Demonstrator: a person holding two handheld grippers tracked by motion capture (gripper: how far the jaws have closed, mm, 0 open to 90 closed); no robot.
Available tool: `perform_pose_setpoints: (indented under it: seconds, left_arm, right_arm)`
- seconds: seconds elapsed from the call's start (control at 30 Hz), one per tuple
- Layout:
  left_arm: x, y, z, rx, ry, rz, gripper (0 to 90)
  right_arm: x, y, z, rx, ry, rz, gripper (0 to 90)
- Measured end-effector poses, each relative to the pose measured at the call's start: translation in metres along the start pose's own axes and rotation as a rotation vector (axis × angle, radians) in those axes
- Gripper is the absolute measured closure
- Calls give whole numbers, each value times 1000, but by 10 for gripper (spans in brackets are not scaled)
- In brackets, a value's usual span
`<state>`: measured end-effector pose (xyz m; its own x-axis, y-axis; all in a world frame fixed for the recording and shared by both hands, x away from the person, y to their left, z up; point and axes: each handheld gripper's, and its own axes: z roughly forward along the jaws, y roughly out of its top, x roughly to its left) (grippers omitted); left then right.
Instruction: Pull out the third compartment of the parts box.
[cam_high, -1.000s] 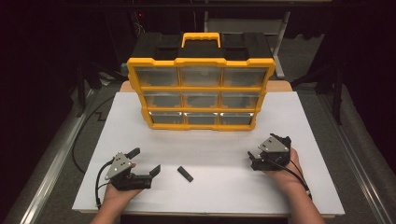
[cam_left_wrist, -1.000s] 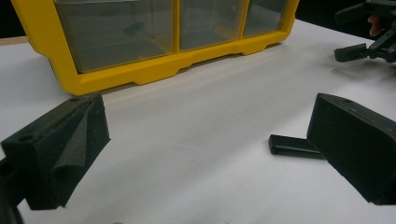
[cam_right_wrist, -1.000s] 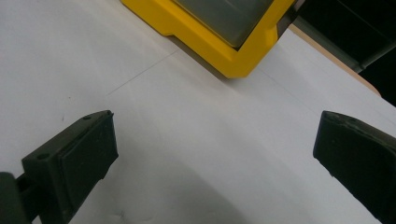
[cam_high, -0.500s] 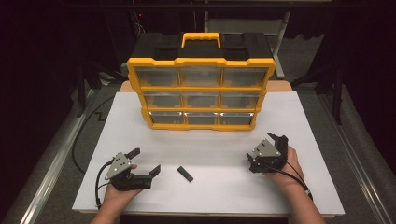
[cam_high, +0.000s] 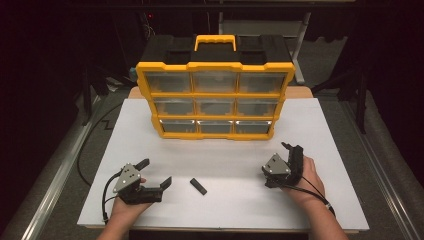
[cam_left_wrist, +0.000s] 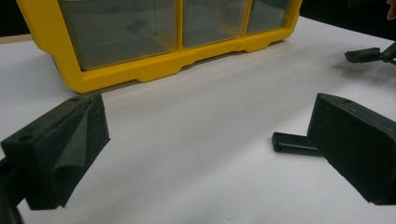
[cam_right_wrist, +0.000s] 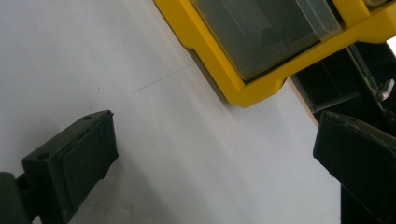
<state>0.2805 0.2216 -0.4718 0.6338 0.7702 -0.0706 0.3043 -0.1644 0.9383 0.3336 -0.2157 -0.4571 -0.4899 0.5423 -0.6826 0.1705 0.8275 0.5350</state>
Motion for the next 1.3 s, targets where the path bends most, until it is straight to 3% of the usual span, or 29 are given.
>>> perform_pose_setpoints:
  seconds: [0.43, 0.5, 0.77, 0.8, 0.83, 0.93, 1.03, 1.3]
  left_arm:
    - [-1, 0, 0, -5, 4, 4, 3]
    - [-1, 1, -1, -6, 7, 4, 3]
    - [-1, 1, -2, -4, 13, 12, 3]
    - [0, 0, -2, -4, 14, 10, 3]
    - [0, 0, -2, -6, 15, 5, 3]
    - [0, 0, -2, -7, 17, 5, 3]
    - [0, 0, -1, -9, 24, 5, 3]
    - [1, 0, -1, -1, 22, 11, 3]
  right_arm:
    - [6, 7, -5, 32, -59, -142, 0]
    - [5, 8, -5, 35, -66, -186, 0]
    - [9, 10, -7, 57, -88, -219, 2]
    - [8, 11, -7, 53, -90, -260, 2]
    - [8, 12, -7, 55, -99, -271, 3]
    - [12, 12, -7, 72, -101, -272, 3]
    - [13, 14, -7, 69, -115, -317, 3]
    - [16, 15, -7, 84, -131, -375, 5]
